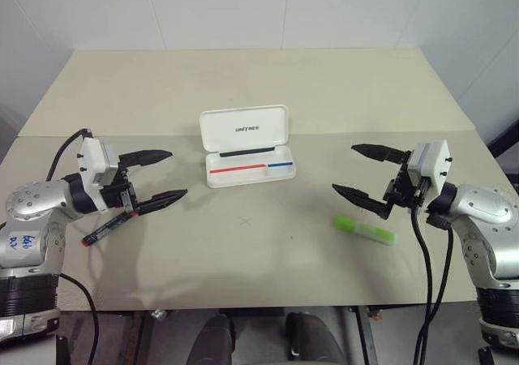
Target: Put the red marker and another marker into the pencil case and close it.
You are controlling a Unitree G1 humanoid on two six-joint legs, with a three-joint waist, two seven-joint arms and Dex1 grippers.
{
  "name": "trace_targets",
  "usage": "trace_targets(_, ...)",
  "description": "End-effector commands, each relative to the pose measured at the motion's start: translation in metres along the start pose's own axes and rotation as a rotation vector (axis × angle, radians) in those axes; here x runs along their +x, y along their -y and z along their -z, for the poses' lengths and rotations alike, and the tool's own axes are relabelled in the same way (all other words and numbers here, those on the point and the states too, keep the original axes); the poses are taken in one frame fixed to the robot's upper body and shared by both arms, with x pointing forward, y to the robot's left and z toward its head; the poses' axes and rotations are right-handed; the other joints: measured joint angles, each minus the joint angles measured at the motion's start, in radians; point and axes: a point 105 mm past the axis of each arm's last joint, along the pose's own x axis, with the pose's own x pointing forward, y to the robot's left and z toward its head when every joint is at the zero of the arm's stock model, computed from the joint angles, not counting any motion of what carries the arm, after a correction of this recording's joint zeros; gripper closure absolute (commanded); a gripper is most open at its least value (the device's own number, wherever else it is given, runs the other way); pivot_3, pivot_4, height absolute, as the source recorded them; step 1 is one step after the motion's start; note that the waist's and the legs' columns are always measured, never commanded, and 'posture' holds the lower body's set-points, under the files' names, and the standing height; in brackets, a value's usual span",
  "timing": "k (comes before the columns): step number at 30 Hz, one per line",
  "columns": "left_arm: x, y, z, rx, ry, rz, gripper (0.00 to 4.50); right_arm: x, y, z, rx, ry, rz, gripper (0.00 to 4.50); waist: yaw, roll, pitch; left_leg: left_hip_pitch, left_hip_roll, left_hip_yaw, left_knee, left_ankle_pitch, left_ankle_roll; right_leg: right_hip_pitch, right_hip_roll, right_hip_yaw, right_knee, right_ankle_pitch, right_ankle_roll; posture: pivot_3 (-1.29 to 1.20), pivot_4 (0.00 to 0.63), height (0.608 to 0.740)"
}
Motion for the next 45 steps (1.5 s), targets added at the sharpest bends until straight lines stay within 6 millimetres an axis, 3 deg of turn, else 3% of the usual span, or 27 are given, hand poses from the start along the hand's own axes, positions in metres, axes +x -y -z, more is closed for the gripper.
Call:
trace_targets(1, -0.009, -0.002, -0.013, 0.046, 0.015, -0.020, 0.04, 0.000, 0.000, -0.009, -0.035, 0.034, -0.009, 0.00, 0.000, 0.000, 0.000, 0.000, 0.000, 0.000, 0.000, 0.000, 0.000, 0.000, 0.000, 0.000, 0.000, 0.000, 0.000, 0.00, 0.150, 0.740)
trace_targets(12, 0.006, -0.006, -0.003, 0.039, -0.033, 0.104, 0.04, 0.007, -0.010, -0.023, -0.051, 0.076, -0.081, 0.00, 0.001, 0.000, 0.000, 0.000, 0.000, 0.000, 0.001, 0.000, 0.000, 0.000, 0.000, 0.000, 0.000, 0.000, 0.000, 0.00, 0.150, 0.740)
trace_targets(15, 0.010, -0.006, -0.001, 0.034, -0.031, 0.141, 0.64, 0.015, -0.020, -0.029, -0.053, 0.108, -0.113, 0.00, -0.002, 0.000, 0.000, 0.000, 0.000, 0.000, 0.001, 0.000, 0.000, 0.000, 0.000, 0.000, 0.000, 0.000, 0.000, 0.00, 0.150, 0.740)
trace_targets(18, 0.028, -0.008, 0.002, 0.037, -0.056, 0.194, 1.61, 0.024, -0.026, -0.041, -0.054, 0.151, -0.148, 0.00, -0.001, 0.000, 0.000, 0.000, 0.000, 0.001, 0.001, 0.000, 0.000, 0.000, 0.001, 0.001, 0.001, 0.000, 0.000, 0.00, 0.150, 0.740)
trace_targets(21, 0.041, -0.012, 0.003, 0.046, -0.079, 0.235, 1.61, 0.028, -0.031, -0.046, -0.059, 0.168, -0.179, 0.00, 0.002, 0.000, 0.001, -0.001, 0.000, 0.001, 0.003, 0.000, 0.000, -0.001, 0.001, 0.001, 0.002, 0.000, 0.000, 0.00, 0.150, 0.740)
trace_targets(29, 0.071, -0.021, 0.034, 0.177, -0.308, 0.340, 1.61, 0.036, -0.037, -0.046, -0.058, 0.195, -0.239, 0.00, 0.000, 0.000, 0.001, -0.002, -0.001, 0.001, 0.006, -0.002, 0.002, 0.000, 0.002, 0.001, 0.002, 0.001, 0.001, 0.00, 0.150, 0.740)
trace_targets(35, 0.095, -0.033, 0.037, 0.209, -0.338, 0.308, 1.61, 0.040, -0.037, -0.045, -0.070, 0.204, -0.254, 0.00, 0.001, -0.003, 0.003, -0.005, 0.000, 0.003, 0.011, -0.003, 0.003, -0.004, 0.002, 0.002, 0.006, 0.001, 0.002, 0.00, 0.150, 0.740)
trace_targets(45, 0.114, -0.022, 0.047, 0.218, -0.353, 0.369, 1.61, 0.038, -0.042, -0.046, -0.066, 0.205, -0.222, 0.00, -0.001, -0.003, 0.003, -0.016, -0.001, 0.004, 0.015, -0.002, 0.003, -0.016, 0.002, 0.004, 0.009, 0.002, 0.004, 0.00, 0.150, 0.740)
